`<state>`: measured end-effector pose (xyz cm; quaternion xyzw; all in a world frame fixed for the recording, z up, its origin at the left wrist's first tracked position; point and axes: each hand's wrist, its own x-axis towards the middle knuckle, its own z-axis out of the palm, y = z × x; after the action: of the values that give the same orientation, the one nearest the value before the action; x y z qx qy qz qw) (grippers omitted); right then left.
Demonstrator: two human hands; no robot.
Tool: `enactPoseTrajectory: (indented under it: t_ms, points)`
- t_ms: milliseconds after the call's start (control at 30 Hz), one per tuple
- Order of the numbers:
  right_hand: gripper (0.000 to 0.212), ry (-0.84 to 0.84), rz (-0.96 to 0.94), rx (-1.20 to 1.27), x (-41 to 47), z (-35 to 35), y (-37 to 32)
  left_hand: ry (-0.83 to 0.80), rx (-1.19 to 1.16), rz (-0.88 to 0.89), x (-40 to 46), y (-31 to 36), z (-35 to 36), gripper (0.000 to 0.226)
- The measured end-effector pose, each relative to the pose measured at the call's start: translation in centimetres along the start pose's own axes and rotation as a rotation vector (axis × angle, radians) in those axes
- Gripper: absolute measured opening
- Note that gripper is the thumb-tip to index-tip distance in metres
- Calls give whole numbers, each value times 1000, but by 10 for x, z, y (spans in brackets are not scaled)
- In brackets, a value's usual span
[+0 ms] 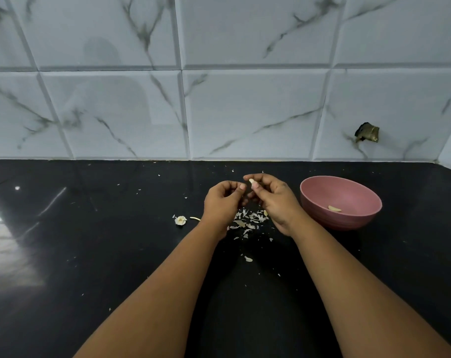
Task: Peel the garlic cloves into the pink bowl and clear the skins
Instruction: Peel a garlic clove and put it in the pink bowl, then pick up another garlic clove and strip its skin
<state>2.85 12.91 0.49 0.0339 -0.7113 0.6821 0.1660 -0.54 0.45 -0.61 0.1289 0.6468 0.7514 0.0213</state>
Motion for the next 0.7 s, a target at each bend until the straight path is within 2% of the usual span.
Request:
enactPoseTrajectory:
  t_ms: [67, 200, 300, 467, 600, 700]
  points:
    - [24, 88, -1, -104, 1, 1, -1, 62, 176, 29, 0, -3, 2, 14]
    - [19, 219, -95, -594, 1, -1, 0, 73, 132, 64, -2, -1, 5, 24]
    - [14, 266, -110, -613, -3, 1, -6, 91, 158, 82, -3, 0, 5, 31]
    - [18, 320, -127, -588, -7, 5, -16, 89, 185, 81, -6, 0, 8, 43]
    - [35, 460, -220, -603, -3, 0, -21, 10, 194, 57, -9, -1, 11, 52]
    - [23, 434, -279, -664, -3, -3, -25, -93, 147, 24, -12, 1, 12, 52]
